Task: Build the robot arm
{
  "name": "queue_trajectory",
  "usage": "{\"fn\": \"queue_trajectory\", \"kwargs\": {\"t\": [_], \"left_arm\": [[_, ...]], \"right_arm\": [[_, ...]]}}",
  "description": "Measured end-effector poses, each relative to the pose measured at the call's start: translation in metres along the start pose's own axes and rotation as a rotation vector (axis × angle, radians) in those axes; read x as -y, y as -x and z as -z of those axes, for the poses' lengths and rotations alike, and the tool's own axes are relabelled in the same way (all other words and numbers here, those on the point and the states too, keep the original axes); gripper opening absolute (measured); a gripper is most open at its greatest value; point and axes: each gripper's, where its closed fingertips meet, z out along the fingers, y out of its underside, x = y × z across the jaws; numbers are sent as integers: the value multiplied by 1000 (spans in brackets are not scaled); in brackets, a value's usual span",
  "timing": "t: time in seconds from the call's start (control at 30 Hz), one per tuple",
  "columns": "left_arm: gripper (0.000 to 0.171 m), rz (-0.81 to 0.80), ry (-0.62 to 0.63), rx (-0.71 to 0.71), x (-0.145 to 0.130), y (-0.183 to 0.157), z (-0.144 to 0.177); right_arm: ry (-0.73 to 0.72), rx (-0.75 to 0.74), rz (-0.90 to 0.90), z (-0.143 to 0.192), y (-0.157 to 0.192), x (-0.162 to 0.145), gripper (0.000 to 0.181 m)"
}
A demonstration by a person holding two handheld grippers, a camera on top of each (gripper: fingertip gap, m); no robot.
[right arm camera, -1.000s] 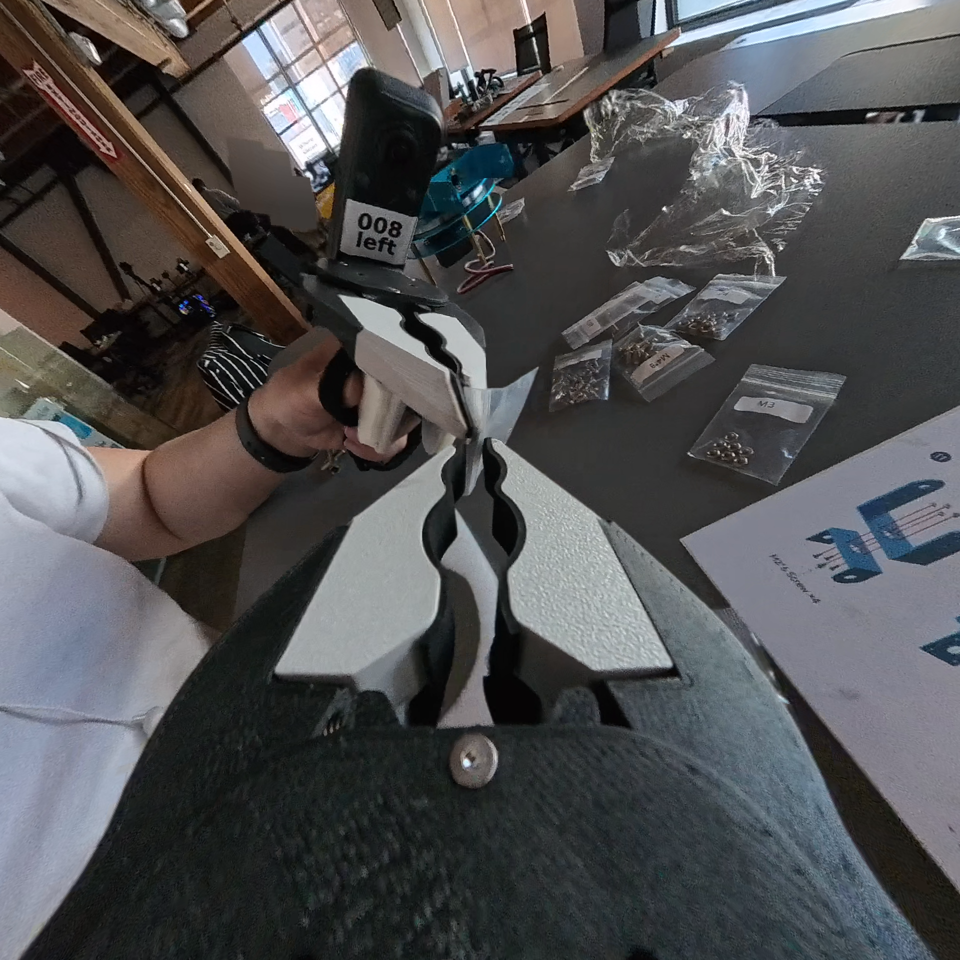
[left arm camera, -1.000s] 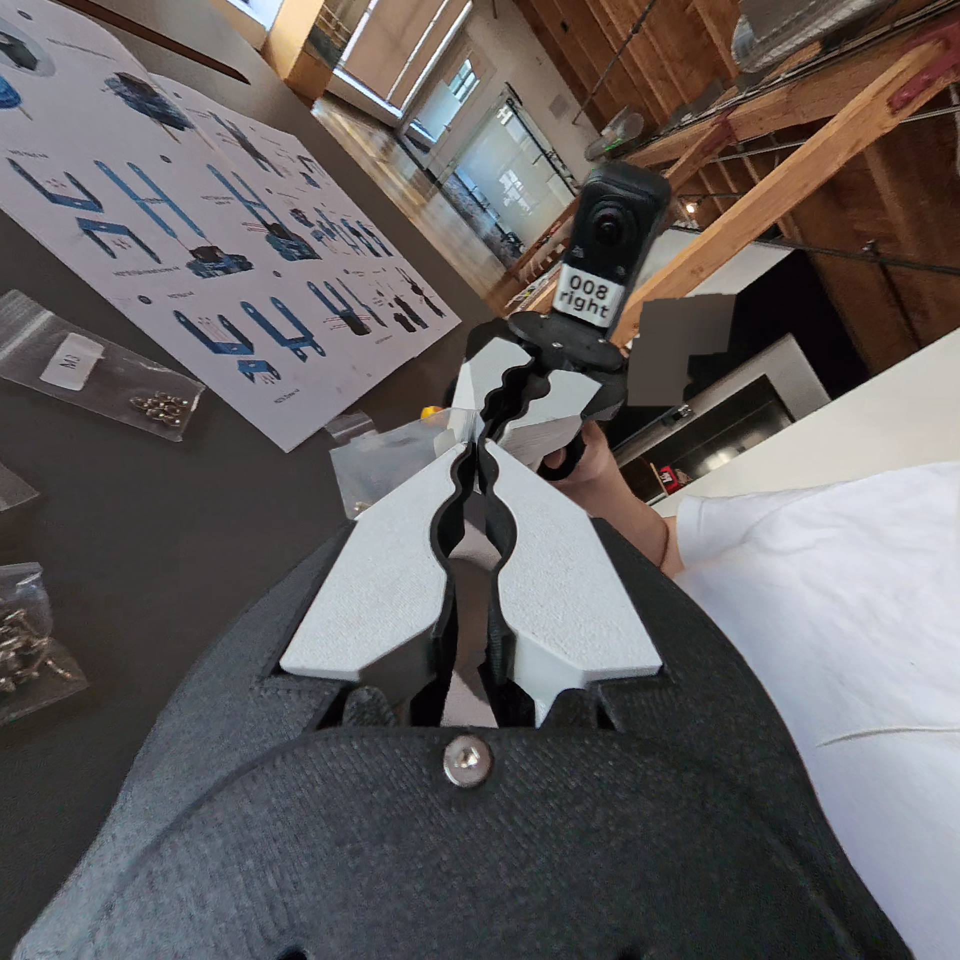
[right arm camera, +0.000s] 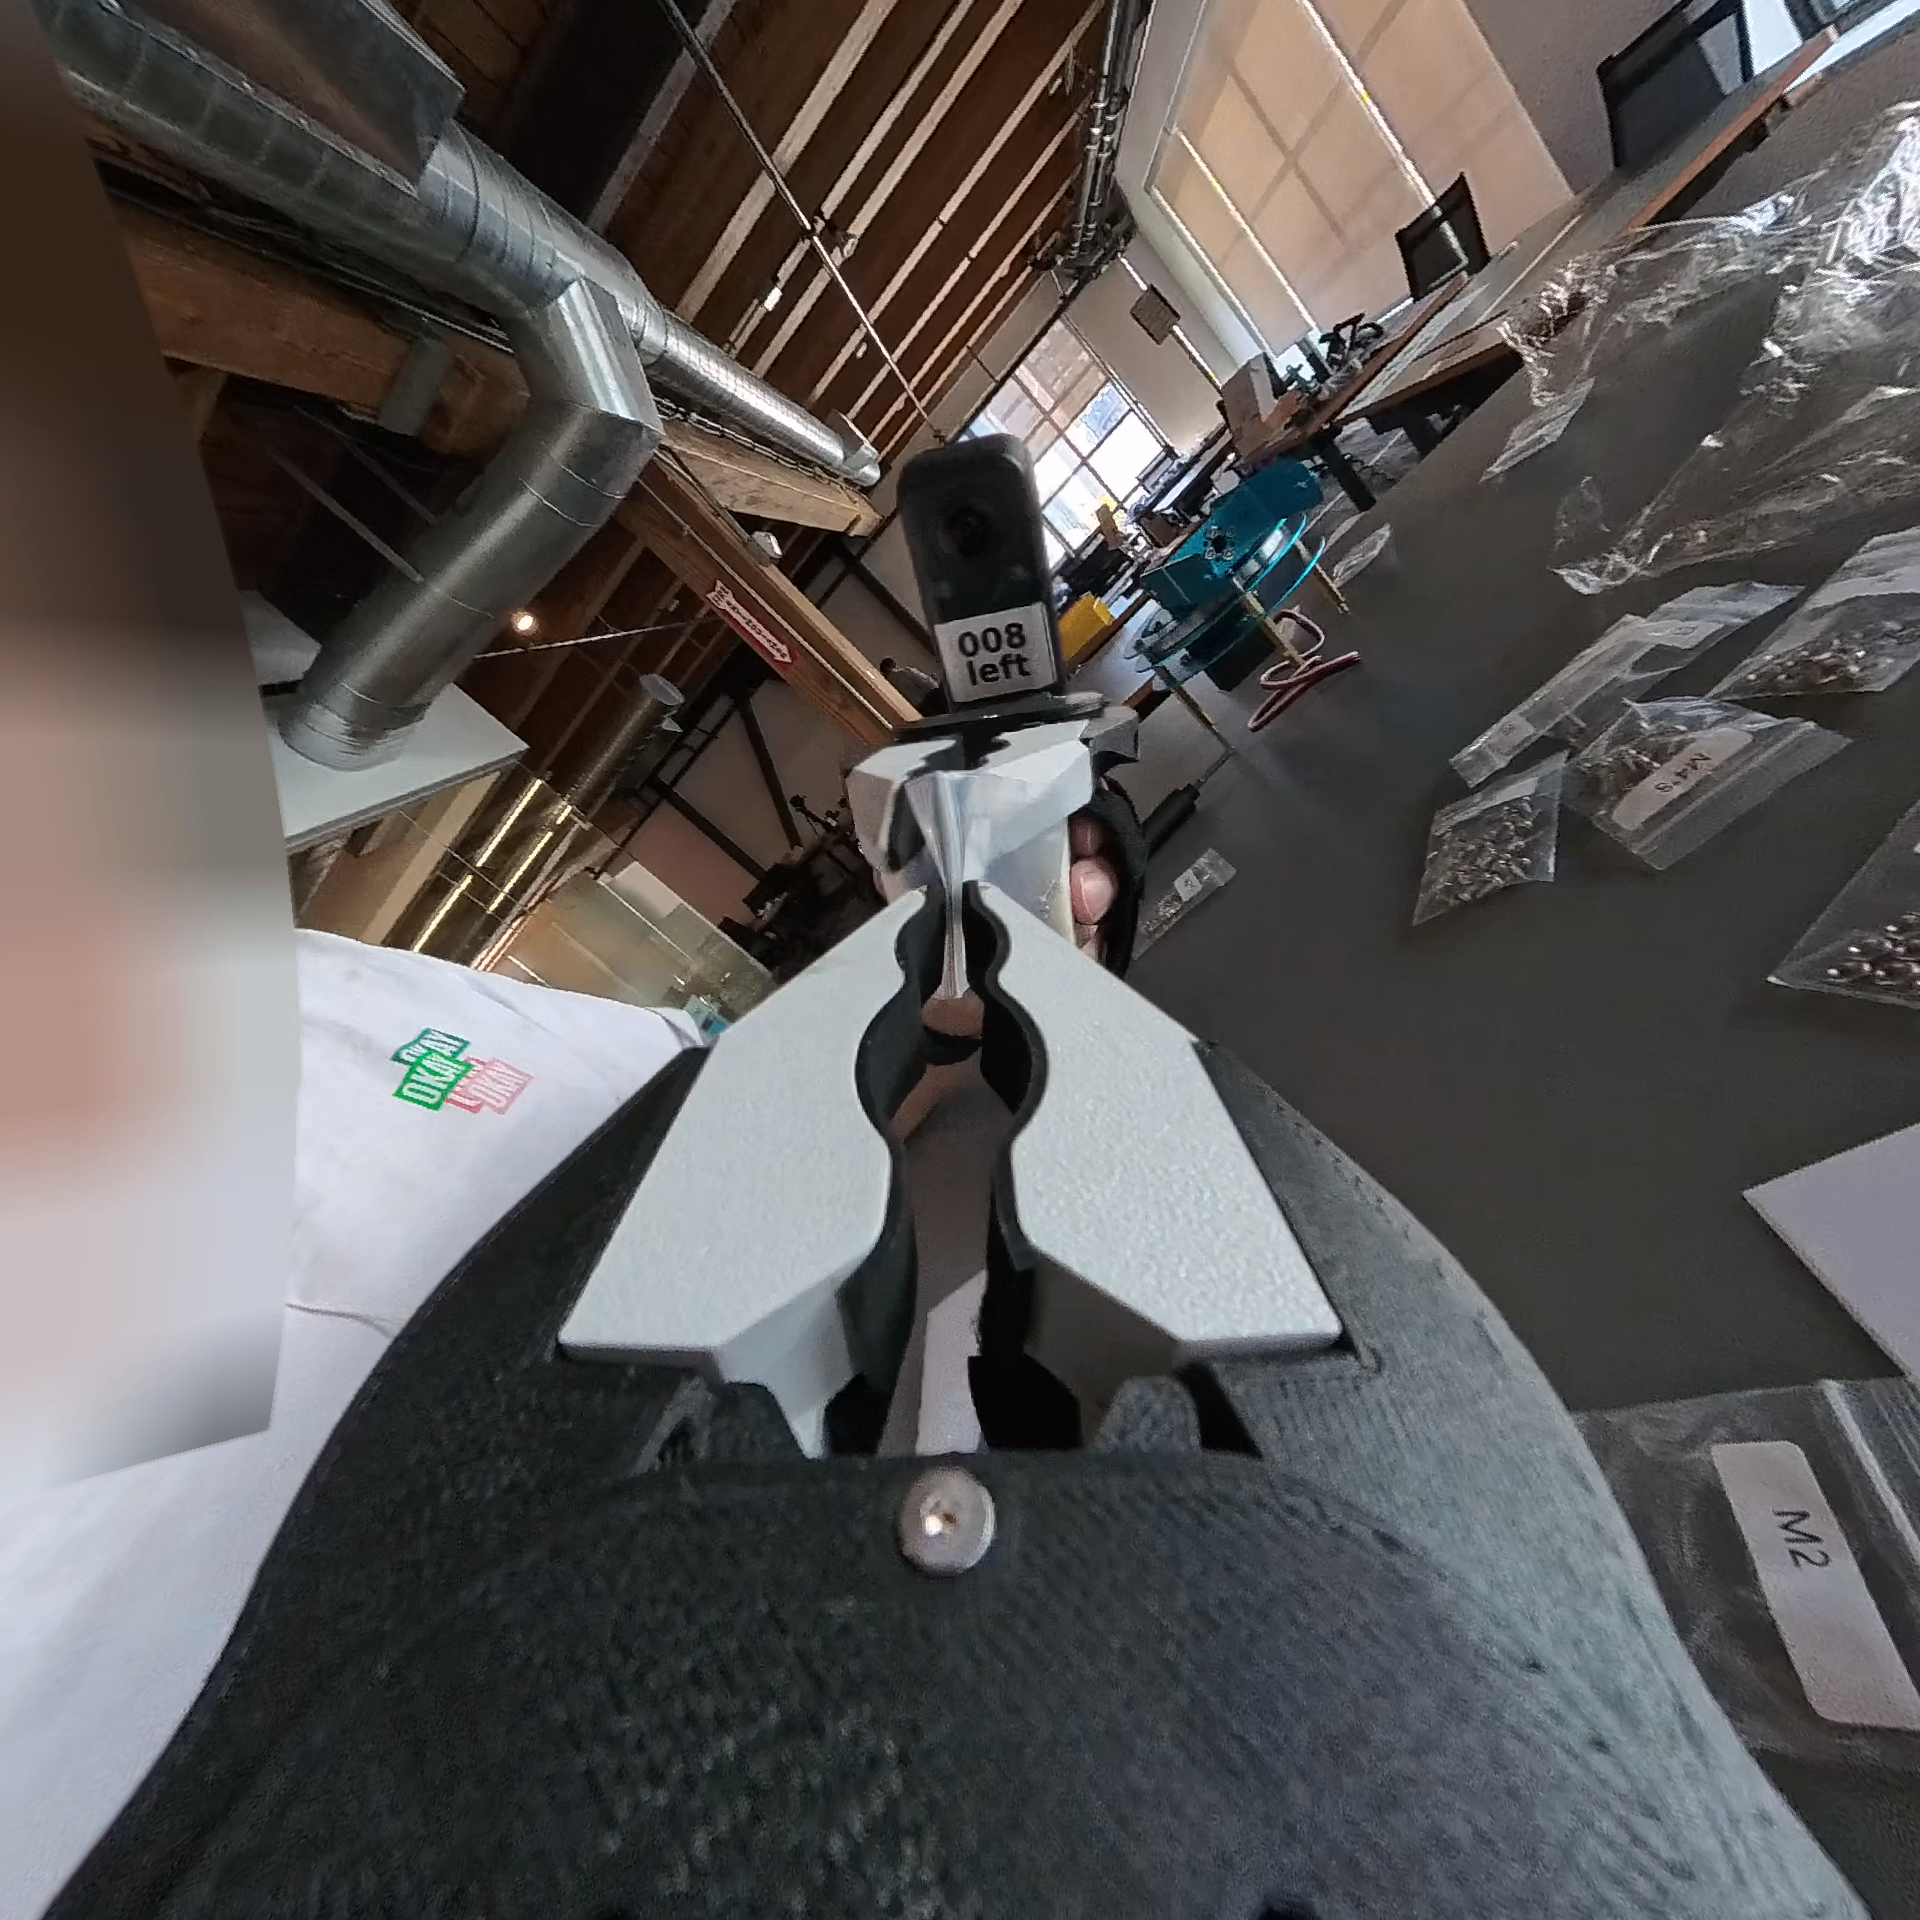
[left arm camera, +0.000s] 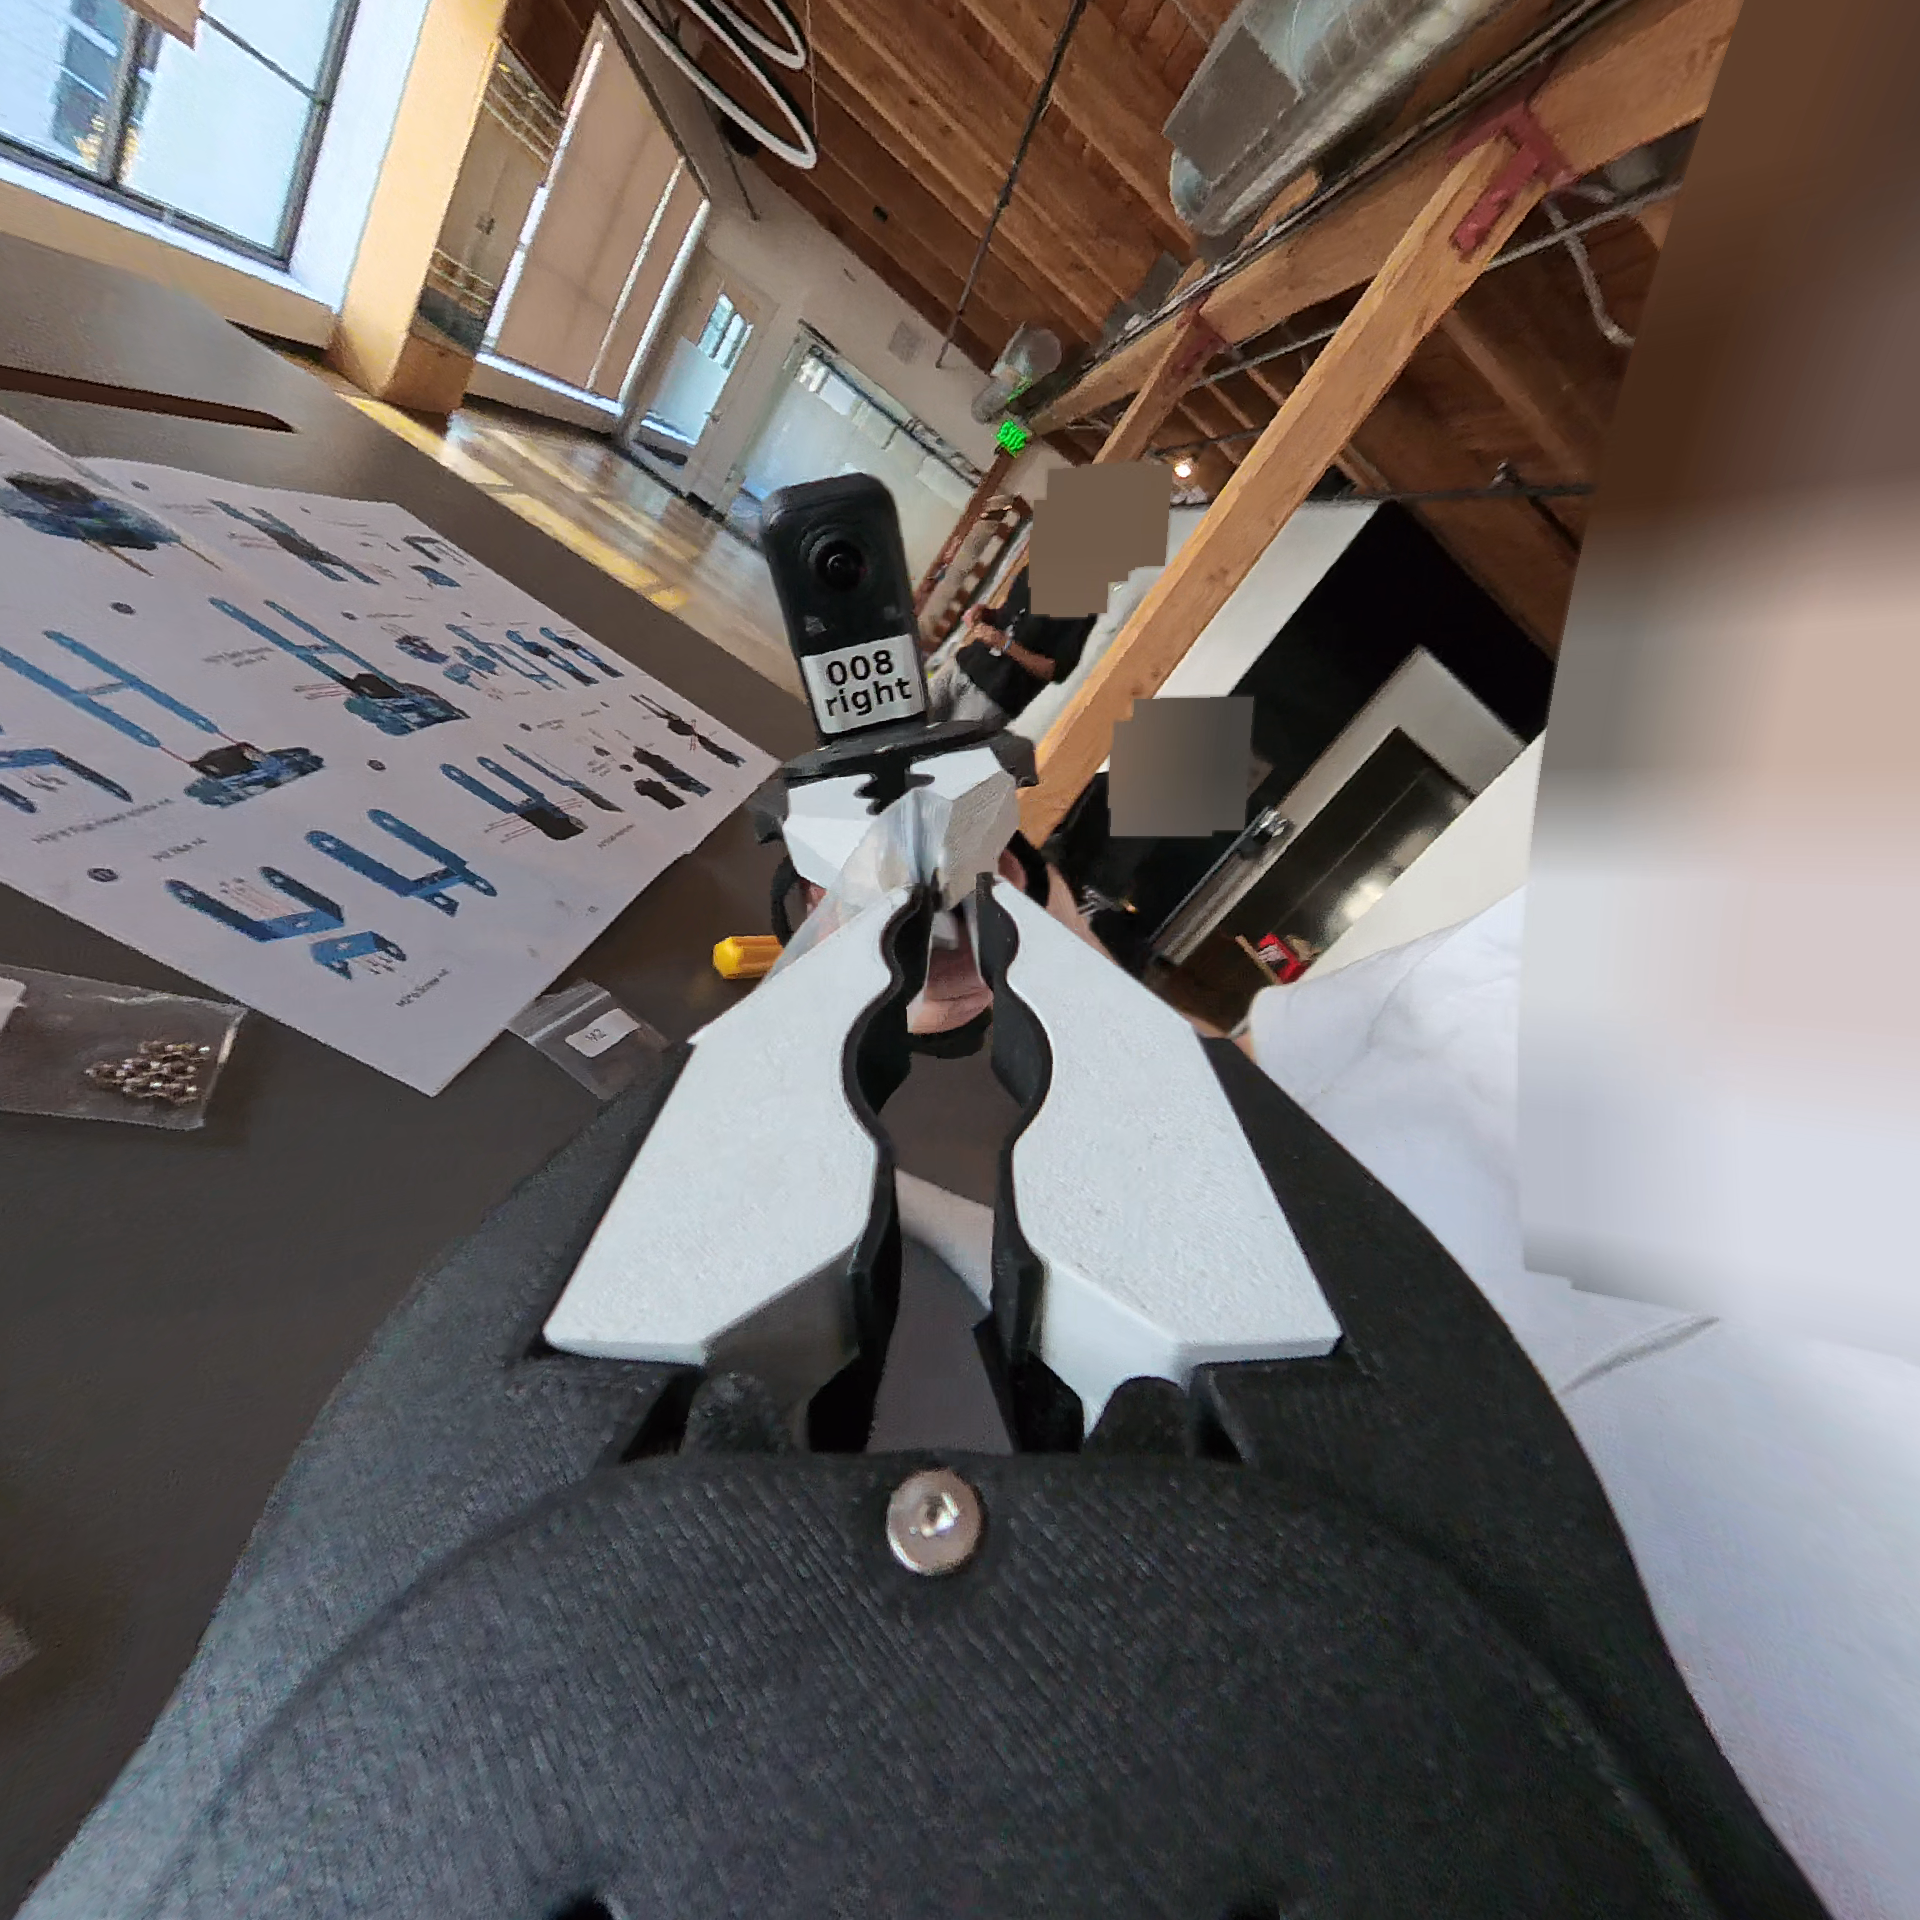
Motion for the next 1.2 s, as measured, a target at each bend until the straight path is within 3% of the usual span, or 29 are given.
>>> {"fn": "queue_trajectory", "kwargs": {"t": [0.47, 0.77, 0.93, 1.2], "left_arm": [[3, -345, 54, 281, -3, 15, 0], [0, -298, 52, 296, -5, 22, 1], [10, -346, 60, 358, -5, 27, 2], [5, -431, 79, 405, -6, 28, 1]], "right_arm": [[21, -88, 30, -1, -13, -4, 2], [31, -148, 82, -1, -18, -4, 2], [18, -188, 84, 1, -24, -2, 2], [42, -230, 126, -1, -29, -6, 2]]}}
